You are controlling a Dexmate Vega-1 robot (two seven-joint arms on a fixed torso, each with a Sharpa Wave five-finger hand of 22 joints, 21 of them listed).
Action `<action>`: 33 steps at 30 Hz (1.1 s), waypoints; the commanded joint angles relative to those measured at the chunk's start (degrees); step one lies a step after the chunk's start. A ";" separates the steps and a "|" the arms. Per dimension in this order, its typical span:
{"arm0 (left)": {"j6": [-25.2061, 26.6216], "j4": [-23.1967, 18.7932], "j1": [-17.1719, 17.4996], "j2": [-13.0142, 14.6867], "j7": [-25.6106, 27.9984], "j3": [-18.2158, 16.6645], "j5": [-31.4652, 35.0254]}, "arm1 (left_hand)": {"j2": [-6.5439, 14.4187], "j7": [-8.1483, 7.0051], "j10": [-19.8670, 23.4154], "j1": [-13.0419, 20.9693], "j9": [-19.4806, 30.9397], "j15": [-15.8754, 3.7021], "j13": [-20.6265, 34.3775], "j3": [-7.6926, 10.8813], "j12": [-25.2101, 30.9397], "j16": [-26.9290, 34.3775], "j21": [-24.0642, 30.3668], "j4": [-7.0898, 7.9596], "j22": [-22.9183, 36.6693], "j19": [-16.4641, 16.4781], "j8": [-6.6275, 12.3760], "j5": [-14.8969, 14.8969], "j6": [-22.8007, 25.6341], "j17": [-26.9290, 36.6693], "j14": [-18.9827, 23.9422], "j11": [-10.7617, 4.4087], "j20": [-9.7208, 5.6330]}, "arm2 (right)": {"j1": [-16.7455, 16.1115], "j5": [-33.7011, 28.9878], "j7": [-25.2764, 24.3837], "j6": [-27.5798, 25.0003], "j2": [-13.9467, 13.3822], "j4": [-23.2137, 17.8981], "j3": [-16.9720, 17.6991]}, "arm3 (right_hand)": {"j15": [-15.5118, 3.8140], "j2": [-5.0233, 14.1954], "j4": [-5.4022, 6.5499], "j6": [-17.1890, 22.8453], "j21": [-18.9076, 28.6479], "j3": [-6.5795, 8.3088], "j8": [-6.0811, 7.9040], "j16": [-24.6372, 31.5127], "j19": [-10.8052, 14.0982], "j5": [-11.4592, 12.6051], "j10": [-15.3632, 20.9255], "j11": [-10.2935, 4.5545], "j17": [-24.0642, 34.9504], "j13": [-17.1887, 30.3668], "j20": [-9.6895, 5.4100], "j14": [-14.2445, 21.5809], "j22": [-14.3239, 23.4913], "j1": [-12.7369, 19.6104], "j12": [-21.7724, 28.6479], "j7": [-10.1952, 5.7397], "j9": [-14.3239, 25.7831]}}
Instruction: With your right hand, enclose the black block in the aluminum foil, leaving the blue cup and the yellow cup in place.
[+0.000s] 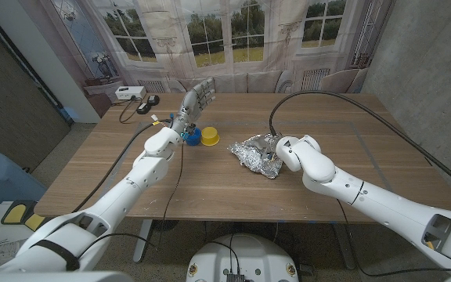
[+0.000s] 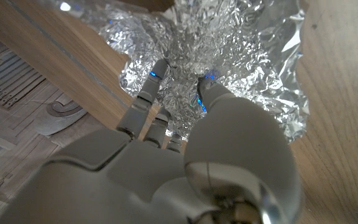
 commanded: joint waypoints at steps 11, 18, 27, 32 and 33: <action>0.57 1.49 -0.94 0.07 -1.09 -0.01 -0.32 | 0.37 -0.77 -0.61 0.31 0.13 0.77 0.13 0.69 0.19 -0.10 -0.28 -0.15 0.16 -0.13 0.33 0.19 -0.42 0.08 -0.74 0.11 0.99 | -3.60 15.19 -7.51 -3.26 -3.15 -5.79 9.38 | -1.01 -5.27 5.31 0.97 -6.21 -8.48 1.33 0.80 -5.35 3.15 0.69 -2.77 -1.08 0.05 0.74 -4.40 0.35 -15.42 1.53 -0.15 0.63; 0.55 2.62 -1.65 -0.49 -1.84 -0.06 -0.84 | 0.53 -1.06 -0.71 0.44 0.13 1.02 0.14 0.87 0.22 -0.06 -0.31 -0.22 0.18 -0.15 0.37 0.20 -0.42 0.09 -0.82 0.01 1.65 | -2.93 15.02 -9.69 -3.06 -4.81 -6.54 7.31 | -2.41 -6.08 4.50 -0.20 -6.63 -9.78 0.59 1.29 -4.45 4.63 -1.44 -3.56 -1.22 0.07 -1.15 -3.62 0.49 -14.24 0.61 -0.16 0.55; 0.13 4.66 -2.86 -1.22 -2.56 0.08 -0.75 | 0.61 -0.89 -0.79 0.46 0.14 1.12 0.14 0.97 0.24 0.01 -0.31 -0.22 0.21 -0.14 0.29 0.20 -0.68 0.11 -0.77 0.05 2.02 | -0.67 19.53 -8.78 -2.83 -4.60 -4.62 6.06 | 0.36 -3.65 3.60 12.52 -8.22 -10.79 5.64 1.86 -4.66 8.13 6.53 -2.86 -0.49 0.75 2.90 -2.12 0.38 -12.52 3.60 -0.12 1.61; 0.18 5.75 -3.35 -1.46 -2.94 0.13 -0.79 | 0.65 -1.04 -0.87 0.47 0.14 1.09 0.14 1.02 0.24 0.03 -0.31 -0.22 0.22 -0.12 0.28 0.19 -0.78 0.12 -0.77 -0.07 2.05 | -1.98 22.64 -14.69 -1.42 -4.79 -4.33 7.50 | -0.25 -4.00 4.68 10.21 -8.27 -12.73 4.08 2.49 -4.94 8.68 10.67 -2.72 -0.65 0.81 2.59 -0.47 0.39 -15.18 4.63 -0.05 1.28; 0.13 5.93 -3.42 -1.49 -2.90 0.14 -0.71 | 0.65 -1.07 -0.86 0.47 0.14 1.06 0.14 1.02 0.25 0.04 -0.30 -0.22 0.22 -0.10 0.25 0.19 -0.84 0.13 -0.76 -0.05 2.06 | -2.46 23.37 -15.90 -1.70 -4.69 -4.53 8.00 | -0.41 -4.09 4.84 11.02 -8.05 -13.11 4.35 2.60 -4.36 8.76 12.02 -2.69 -0.70 0.87 2.49 -0.08 0.40 -15.62 5.07 -0.08 1.30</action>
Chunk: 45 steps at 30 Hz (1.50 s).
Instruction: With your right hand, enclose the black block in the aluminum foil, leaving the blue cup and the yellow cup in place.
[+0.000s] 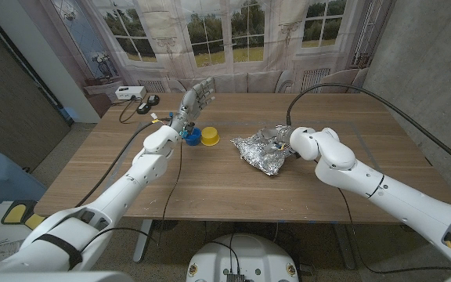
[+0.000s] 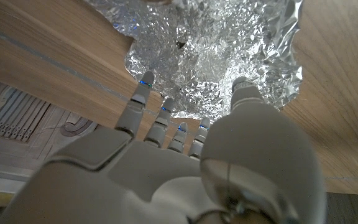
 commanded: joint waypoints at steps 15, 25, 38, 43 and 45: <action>-0.66 4.45 -2.31 -0.95 -1.73 0.08 0.08 | 0.61 -0.75 -0.55 0.65 0.15 0.09 0.14 0.82 0.25 -0.12 -0.12 -0.41 0.24 -0.09 0.19 0.12 -0.69 0.10 -0.56 -0.08 0.82 | 3.84 -10.75 -1.57 -13.46 3.70 0.16 -11.04 | 3.31 0.31 5.85 0.97 4.14 -6.58 -0.67 1.95 14.58 0.90 7.64 8.30 -0.82 0.93 -0.64 8.33 0.53 -12.08 1.57 3.40 0.18; -1.18 6.20 -3.05 -1.28 -2.90 -0.18 -0.33 | 0.82 -0.70 -0.74 1.09 0.15 0.07 0.14 1.15 0.25 -0.17 -0.19 -0.74 0.25 -0.20 0.24 0.06 -0.79 0.07 -0.93 0.00 0.93 | 5.42 -21.40 3.71 -13.74 8.22 6.20 -15.58 | 2.23 -0.02 4.48 -0.78 4.45 -6.58 -1.76 1.21 16.64 1.52 6.48 6.93 -1.52 1.10 -1.62 8.07 0.69 -9.68 0.73 0.40 0.03; -1.57 6.95 -3.19 -1.37 -3.53 -0.47 -0.62 | 0.83 -0.74 -0.81 1.51 0.15 0.22 0.14 1.43 0.30 -0.13 -0.29 -1.13 0.26 -0.40 0.30 -0.06 -0.83 0.06 -1.13 0.00 1.27 | 5.22 -17.62 4.29 -9.43 9.06 9.65 -12.40 | -4.15 5.68 -5.11 12.16 7.48 0.26 2.17 3.03 27.99 3.38 15.76 6.83 -1.48 1.56 -10.81 16.63 0.74 9.15 3.50 3.64 0.01; -1.70 7.19 -3.31 -1.47 -3.68 -0.46 -0.60 | 0.79 -0.75 -0.85 1.61 0.15 0.33 0.14 1.48 0.32 -0.12 -0.31 -1.25 0.27 -0.42 0.33 -0.10 -0.80 0.06 -1.20 0.09 1.30 | 4.36 -15.69 1.21 -8.66 8.60 9.52 -11.01 | -8.87 7.70 -7.04 20.66 9.23 2.08 5.46 5.90 31.31 2.11 22.50 7.19 1.26 2.38 -17.45 22.30 1.16 15.84 6.52 6.86 0.36; -1.72 7.36 -3.42 -1.56 -3.91 -0.45 -0.68 | 0.77 -0.74 -0.84 1.64 0.15 0.31 0.15 1.50 0.33 -0.12 -0.32 -1.29 0.27 -0.45 0.35 -0.11 -0.78 0.06 -1.23 0.08 1.33 | 4.04 -15.11 -0.02 -8.39 8.33 9.26 -10.60 | -9.77 8.31 -7.15 22.43 9.87 2.37 6.13 6.74 31.96 1.32 23.75 7.15 2.39 2.67 -19.25 23.37 1.40 17.60 7.24 7.94 0.45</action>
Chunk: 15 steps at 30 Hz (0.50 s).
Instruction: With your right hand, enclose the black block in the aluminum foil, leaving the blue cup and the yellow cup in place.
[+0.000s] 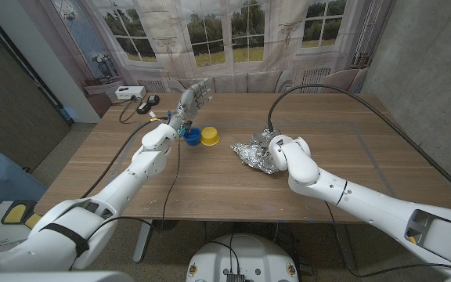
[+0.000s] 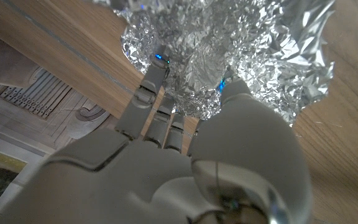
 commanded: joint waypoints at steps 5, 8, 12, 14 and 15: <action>-0.38 0.83 -0.49 -0.30 -0.79 -0.01 -0.09 | -0.27 -0.25 -0.16 0.72 0.15 0.01 0.15 0.36 0.34 0.10 -0.17 -0.20 0.28 -0.10 0.39 -0.15 -0.18 0.10 -0.42 0.00 0.54 | -1.53 4.32 -5.11 2.44 -0.51 0.97 2.80 | -11.86 4.39 -1.24 6.87 2.46 2.19 2.57 2.54 2.04 -2.83 5.68 0.44 3.38 1.45 -5.32 6.89 0.95 9.50 3.35 3.57 0.48; -0.41 1.00 -0.68 -0.38 -1.01 0.05 -0.06 | -0.32 -0.28 -0.09 0.73 0.15 0.00 0.15 0.37 0.39 0.12 -0.17 -0.24 0.29 -0.11 0.42 -0.17 -0.13 0.10 -0.44 0.03 0.52 | -1.13 3.90 -4.08 1.86 -0.69 0.79 2.42 | -10.76 3.90 -0.36 4.56 2.91 1.80 1.49 1.34 1.27 -4.28 3.57 0.32 3.16 1.69 -4.00 6.32 1.11 9.32 2.70 2.86 0.50; -0.26 1.03 -0.86 -0.43 -1.06 0.11 -0.04 | -0.37 -0.31 -0.19 0.75 0.15 0.05 0.15 0.38 0.37 0.14 -0.17 -0.30 0.30 -0.10 0.47 -0.20 0.00 0.11 -0.47 -0.03 0.51 | -0.39 3.38 -2.13 1.60 -0.92 0.64 1.76 | -9.15 3.06 1.22 -6.51 3.47 0.44 -3.89 -1.49 -1.37 -6.98 -4.43 -1.17 3.31 1.54 -0.33 3.25 0.94 7.21 -0.57 -1.69 0.21; -0.26 1.03 -0.91 -0.47 -0.99 0.15 0.05 | -0.39 -0.31 -0.21 0.76 0.15 0.00 0.16 0.39 0.38 0.15 -0.18 -0.33 0.30 -0.11 0.47 -0.21 0.01 0.11 -0.50 0.02 0.49 | -0.41 4.57 -1.96 2.16 -1.15 0.40 2.26 | -8.40 3.58 1.38 -10.52 3.82 0.45 -5.99 -2.20 -1.90 -7.68 -8.77 -3.03 3.92 1.29 0.29 1.92 0.72 6.99 -2.52 -4.32 0.11; -0.21 1.01 -0.96 -0.43 -1.04 0.21 0.12 | -0.40 -0.27 -0.18 0.76 0.15 0.04 0.16 0.40 0.39 0.15 -0.17 -0.34 0.30 -0.10 0.47 -0.21 0.01 0.11 -0.50 0.02 0.50 | 0.05 4.33 -0.66 1.90 -1.13 0.44 1.96 | -7.84 3.58 1.62 -12.46 3.88 0.19 -6.91 -2.37 -2.36 -8.05 -10.55 -3.61 4.35 1.14 1.03 1.33 0.63 6.47 -3.40 -6.15 0.07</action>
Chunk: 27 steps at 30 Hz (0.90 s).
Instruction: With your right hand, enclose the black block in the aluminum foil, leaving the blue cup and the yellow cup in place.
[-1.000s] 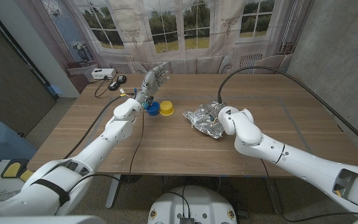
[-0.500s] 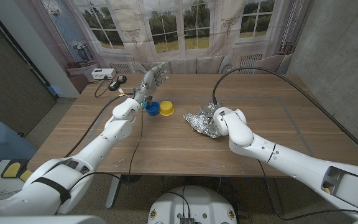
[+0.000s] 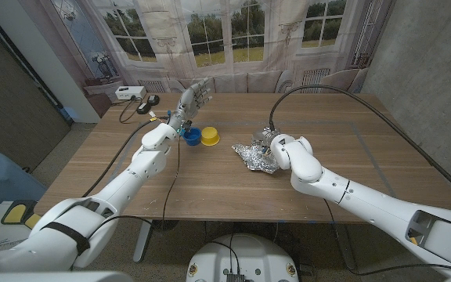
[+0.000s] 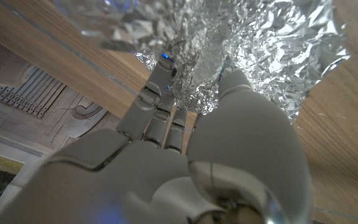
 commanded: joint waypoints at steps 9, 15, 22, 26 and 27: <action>0.25 0.33 -0.67 -0.26 -0.35 0.41 0.38 | -0.12 -0.42 -0.22 0.49 0.16 -0.25 0.16 0.21 0.42 0.19 -0.15 -0.18 0.32 -0.05 0.20 -0.25 -0.02 0.12 -0.30 0.05 0.54 | 1.87 -1.18 4.52 0.41 -1.46 -0.72 -1.06 | -0.13 2.19 4.09 -16.08 -2.08 -4.93 -5.47 -4.93 -8.23 -2.43 -17.19 -2.51 1.89 -1.55 11.23 -10.87 -1.01 -6.00 -8.24 -5.37 -0.26; 0.08 0.59 -0.83 -0.43 -0.62 0.50 0.40 | -0.16 -0.37 -0.30 0.51 0.17 -0.90 0.17 0.26 0.44 0.44 -0.10 -0.26 0.34 0.08 0.18 -0.28 -0.08 0.12 0.31 0.05 0.56 | 1.61 -4.89 6.05 -0.11 -1.76 -1.77 -1.55 | 2.31 0.51 5.22 -17.95 -8.94 -7.25 -4.68 -6.45 -20.55 -0.49 -17.36 -2.08 0.68 -1.91 17.77 -17.44 -1.68 -10.34 -7.89 -5.41 -0.22; 0.29 0.70 -1.08 -0.52 -0.51 0.79 0.76 | -0.23 -0.35 -0.49 0.53 0.17 -1.13 0.17 0.29 0.40 0.57 0.03 -0.35 0.36 0.43 0.12 -0.31 -0.25 0.11 0.78 -0.03 0.32 | -0.11 -2.63 5.65 0.51 -2.54 -4.16 1.76 | 2.66 0.12 7.25 -15.56 -12.79 -9.12 -3.48 -5.85 -27.07 0.82 -15.07 -2.65 -0.46 -2.02 17.91 -18.92 -1.91 -15.09 -6.86 -5.35 -0.07; 0.26 0.91 -1.23 -0.64 -0.51 0.93 0.92 | -0.27 -0.54 -0.53 0.59 0.17 -1.19 0.17 0.32 0.41 0.55 0.03 -0.44 0.36 0.42 0.04 -0.32 -0.51 0.10 0.84 -0.19 0.36 | -1.21 -0.54 4.07 1.08 -3.20 -5.38 3.57 | 2.56 -0.28 9.28 -14.06 -12.88 -10.89 -3.17 -5.55 -27.74 1.04 -14.57 -2.67 -0.91 -2.08 17.89 -19.02 -1.85 -19.29 -6.77 -5.31 -0.13; 0.30 0.86 -1.22 -0.65 -0.37 0.95 0.98 | -0.28 -0.57 -0.55 0.60 0.17 -1.18 0.17 0.33 0.40 0.55 0.03 -0.46 0.36 0.44 0.02 -0.32 -0.56 0.10 0.85 -0.20 0.34 | -1.58 0.45 3.52 1.26 -3.33 -5.67 4.21 | 2.65 -0.65 9.78 -13.82 -12.84 -11.50 -3.16 -5.47 -27.79 1.07 -14.48 -2.55 -1.03 -2.09 17.89 -18.99 -1.84 -20.40 -6.77 -5.27 -0.14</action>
